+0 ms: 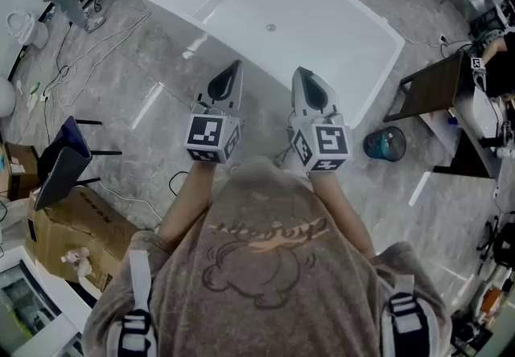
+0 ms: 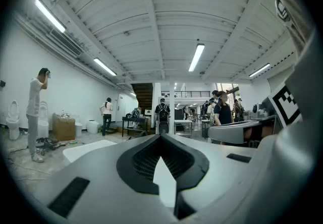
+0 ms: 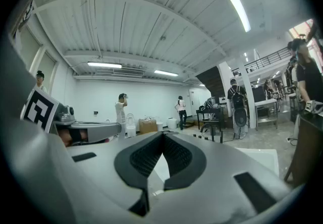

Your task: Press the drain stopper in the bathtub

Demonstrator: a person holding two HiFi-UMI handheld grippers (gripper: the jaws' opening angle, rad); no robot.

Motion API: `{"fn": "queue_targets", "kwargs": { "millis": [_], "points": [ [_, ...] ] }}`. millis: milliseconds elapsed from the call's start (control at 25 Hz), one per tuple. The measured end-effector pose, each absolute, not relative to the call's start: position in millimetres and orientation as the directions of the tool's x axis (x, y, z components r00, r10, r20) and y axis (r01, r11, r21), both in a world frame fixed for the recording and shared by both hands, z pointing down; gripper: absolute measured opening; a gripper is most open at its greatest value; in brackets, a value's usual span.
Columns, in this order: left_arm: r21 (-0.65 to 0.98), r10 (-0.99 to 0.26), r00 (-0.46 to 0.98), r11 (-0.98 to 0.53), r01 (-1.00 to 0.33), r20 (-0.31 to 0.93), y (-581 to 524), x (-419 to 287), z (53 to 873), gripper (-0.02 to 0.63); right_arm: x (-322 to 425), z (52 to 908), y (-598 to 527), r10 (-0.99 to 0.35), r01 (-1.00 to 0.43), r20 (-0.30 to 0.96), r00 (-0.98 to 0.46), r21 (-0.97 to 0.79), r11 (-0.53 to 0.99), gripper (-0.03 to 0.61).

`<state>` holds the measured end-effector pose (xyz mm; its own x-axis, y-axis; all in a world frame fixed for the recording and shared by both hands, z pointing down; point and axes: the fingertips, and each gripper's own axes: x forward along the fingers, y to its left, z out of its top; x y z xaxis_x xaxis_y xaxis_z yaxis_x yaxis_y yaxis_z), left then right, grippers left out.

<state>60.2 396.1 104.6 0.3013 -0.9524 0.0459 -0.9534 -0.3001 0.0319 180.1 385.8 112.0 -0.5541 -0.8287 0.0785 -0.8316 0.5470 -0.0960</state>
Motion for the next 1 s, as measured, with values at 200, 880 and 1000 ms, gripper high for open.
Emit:
{"fn": "queue_targets", "kwargs": {
  "millis": [200, 880, 1000],
  "points": [
    [0.026, -0.947, 0.317, -0.316, -0.949, 0.053, 392.6, 54.0, 108.1, 0.003, 171.3, 113.2, 384.5, -0.831, -0.834, 0.077, -0.551, -0.089, 0.545, -0.002],
    [0.044, -0.898, 0.432, -0.430, -0.902, 0.081, 389.1, 38.0, 126.4, 0.003, 153.4, 128.8, 388.2, -0.860, -0.862, 0.074, -0.505, -0.093, 0.498, -0.002],
    [0.044, -0.892, 0.443, -0.441, -0.897, 0.089, 385.0, 33.9, 133.5, 0.003, 148.7, 137.7, 385.4, -0.863, -0.865, 0.081, -0.499, -0.096, 0.492, -0.002]
  ]
}}
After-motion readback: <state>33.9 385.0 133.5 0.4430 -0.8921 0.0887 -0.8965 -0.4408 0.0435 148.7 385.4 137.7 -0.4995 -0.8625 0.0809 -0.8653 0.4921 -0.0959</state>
